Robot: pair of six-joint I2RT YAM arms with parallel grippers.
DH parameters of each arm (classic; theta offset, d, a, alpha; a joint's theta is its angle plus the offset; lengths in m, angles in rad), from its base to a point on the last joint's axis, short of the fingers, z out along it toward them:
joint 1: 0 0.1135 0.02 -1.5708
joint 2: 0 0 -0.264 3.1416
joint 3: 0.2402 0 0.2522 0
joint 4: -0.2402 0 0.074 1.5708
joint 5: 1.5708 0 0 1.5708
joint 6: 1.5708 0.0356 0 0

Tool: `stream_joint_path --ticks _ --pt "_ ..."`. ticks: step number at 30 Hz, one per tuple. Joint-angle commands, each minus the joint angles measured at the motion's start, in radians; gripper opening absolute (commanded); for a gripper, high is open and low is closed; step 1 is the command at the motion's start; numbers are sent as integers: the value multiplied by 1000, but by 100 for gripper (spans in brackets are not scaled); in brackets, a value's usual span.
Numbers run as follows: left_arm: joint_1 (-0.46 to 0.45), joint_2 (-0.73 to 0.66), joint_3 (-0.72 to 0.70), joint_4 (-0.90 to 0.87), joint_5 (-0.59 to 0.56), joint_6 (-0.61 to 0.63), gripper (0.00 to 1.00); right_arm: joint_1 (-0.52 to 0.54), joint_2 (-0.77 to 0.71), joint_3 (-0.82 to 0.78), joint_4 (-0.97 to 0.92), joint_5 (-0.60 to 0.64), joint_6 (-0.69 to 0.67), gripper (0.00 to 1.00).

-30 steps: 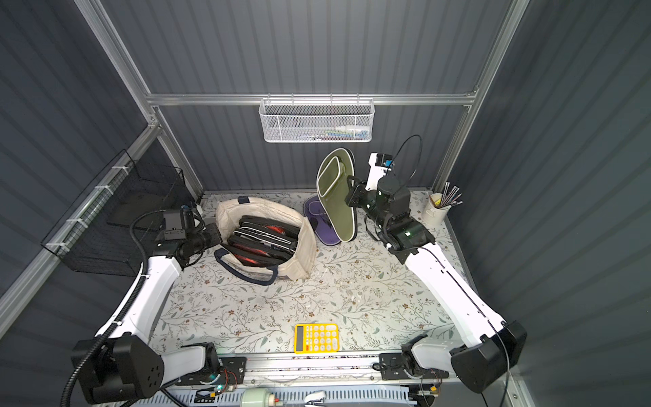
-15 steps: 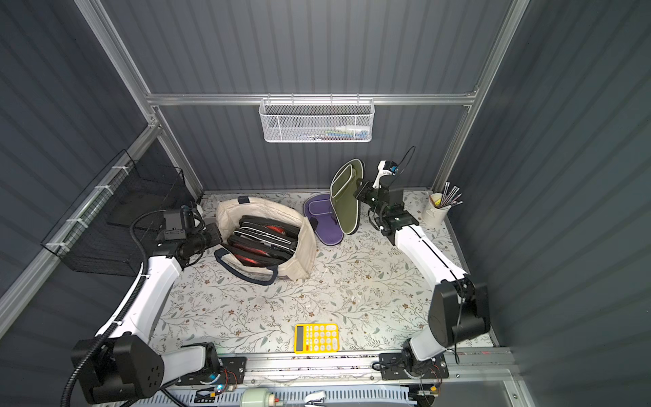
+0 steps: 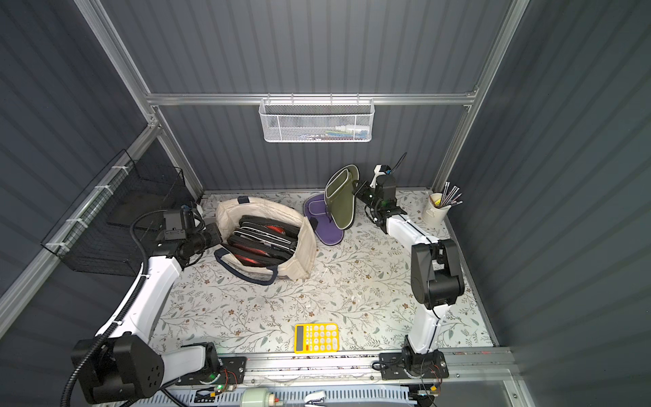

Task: Remove the ping pong set from the canvas bag
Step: Place the ping pong set at the ping pong set.

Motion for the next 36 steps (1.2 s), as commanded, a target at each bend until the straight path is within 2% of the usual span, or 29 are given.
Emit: stream_joint_path --ticks 1,27,36 --pt "7 -4 -17 -19 8 10 0 -9 52 41 124 -42 70 0" --pt "8 -4 -17 -16 6 11 0 -21 289 93 285 -15 228 0" --pt "8 -7 -18 -15 8 11 0 -24 284 52 269 32 230 0"
